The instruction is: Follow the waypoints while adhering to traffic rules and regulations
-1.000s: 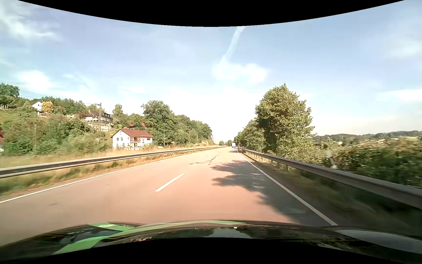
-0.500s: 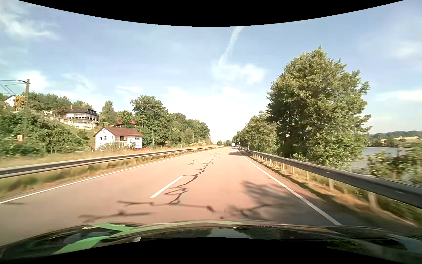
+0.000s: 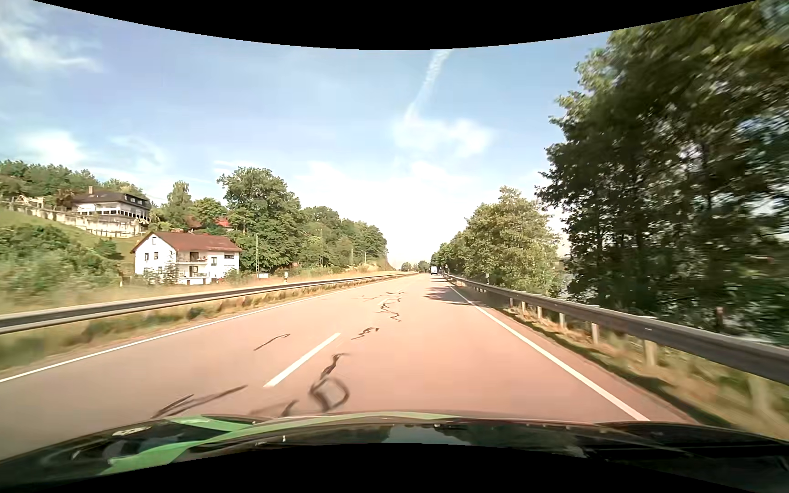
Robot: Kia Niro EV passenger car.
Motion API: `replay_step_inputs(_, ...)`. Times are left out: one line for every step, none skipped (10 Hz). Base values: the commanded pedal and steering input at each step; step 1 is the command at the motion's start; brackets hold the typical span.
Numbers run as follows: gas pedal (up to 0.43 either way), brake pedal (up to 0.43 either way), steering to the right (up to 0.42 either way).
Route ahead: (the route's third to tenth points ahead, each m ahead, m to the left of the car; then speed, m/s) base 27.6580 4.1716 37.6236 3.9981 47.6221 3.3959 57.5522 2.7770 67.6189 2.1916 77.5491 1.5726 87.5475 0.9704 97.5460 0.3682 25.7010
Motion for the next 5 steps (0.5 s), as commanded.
replay_step_inputs(0.287, 0.0, 0.004)
replay_step_inputs(0.287, 0.0, 0.004)
replay_step_inputs(0.287, 0.0, 0.004)
replay_step_inputs(0.287, 0.0, 0.004)
replay_step_inputs(0.287, 0.0, 0.004)
